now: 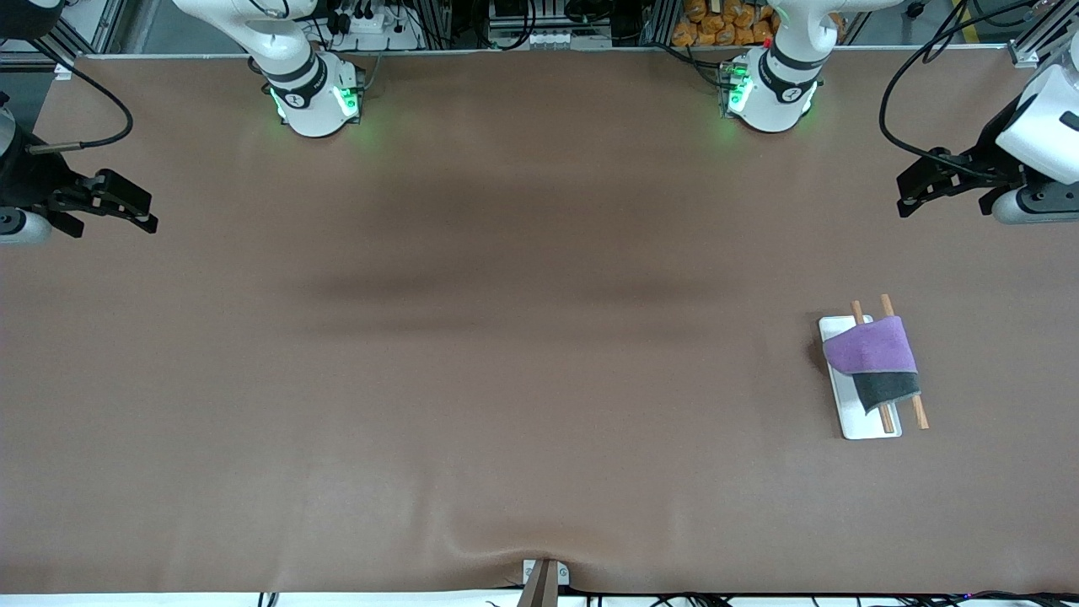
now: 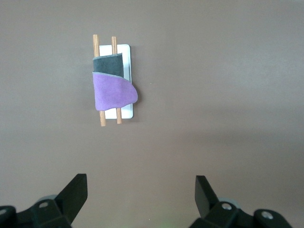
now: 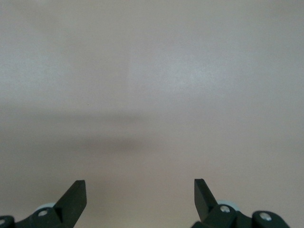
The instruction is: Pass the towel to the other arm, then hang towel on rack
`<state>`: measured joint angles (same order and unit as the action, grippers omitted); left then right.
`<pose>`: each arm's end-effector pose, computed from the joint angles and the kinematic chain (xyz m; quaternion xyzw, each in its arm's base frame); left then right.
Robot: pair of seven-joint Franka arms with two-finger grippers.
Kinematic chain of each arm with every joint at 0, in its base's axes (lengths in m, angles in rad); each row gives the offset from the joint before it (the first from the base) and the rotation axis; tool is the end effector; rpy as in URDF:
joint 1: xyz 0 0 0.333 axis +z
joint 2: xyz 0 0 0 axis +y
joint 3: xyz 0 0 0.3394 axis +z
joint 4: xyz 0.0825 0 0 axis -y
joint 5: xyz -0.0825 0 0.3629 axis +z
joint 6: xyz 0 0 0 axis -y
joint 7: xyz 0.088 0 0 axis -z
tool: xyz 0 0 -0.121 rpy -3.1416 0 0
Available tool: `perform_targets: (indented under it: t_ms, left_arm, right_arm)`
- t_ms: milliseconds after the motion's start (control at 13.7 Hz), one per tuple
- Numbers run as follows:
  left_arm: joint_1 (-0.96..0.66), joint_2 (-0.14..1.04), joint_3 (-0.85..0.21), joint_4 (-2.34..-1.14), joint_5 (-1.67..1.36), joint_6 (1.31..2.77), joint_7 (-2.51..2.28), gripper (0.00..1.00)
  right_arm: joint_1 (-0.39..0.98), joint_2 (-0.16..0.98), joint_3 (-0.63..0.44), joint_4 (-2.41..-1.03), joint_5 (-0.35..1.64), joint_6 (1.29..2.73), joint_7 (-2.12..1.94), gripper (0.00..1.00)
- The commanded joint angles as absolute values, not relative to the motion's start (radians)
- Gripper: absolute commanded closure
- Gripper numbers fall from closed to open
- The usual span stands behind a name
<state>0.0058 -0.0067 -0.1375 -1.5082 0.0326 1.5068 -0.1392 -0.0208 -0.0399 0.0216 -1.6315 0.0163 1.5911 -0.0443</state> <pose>0.5212 -0.0652 0.6599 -0.9998 -0.0048 -0.0049 0.0162 0.5214 0.0026 0.6293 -0.9997 -0.0224 0.0001 0.0077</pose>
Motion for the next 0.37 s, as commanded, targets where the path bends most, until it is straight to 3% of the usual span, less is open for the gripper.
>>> perform_targets:
  t_ms: [0, 292]
  left_arm:
    - [0.000, -0.037, -0.117, -1.529, 0.035, 1.497, -0.133, 0.00]
    - [-0.002, -0.034, -0.091, -1.511, 0.038, 1.473, -0.132, 0.00]
  right_arm:
    - [-0.029, -0.028, 0.028, -1.606, 0.021, 1.575, -0.029, 0.00]
    - [-0.025, -0.028, 0.029, -1.603, 0.021, 1.575, -0.029, 0.00]
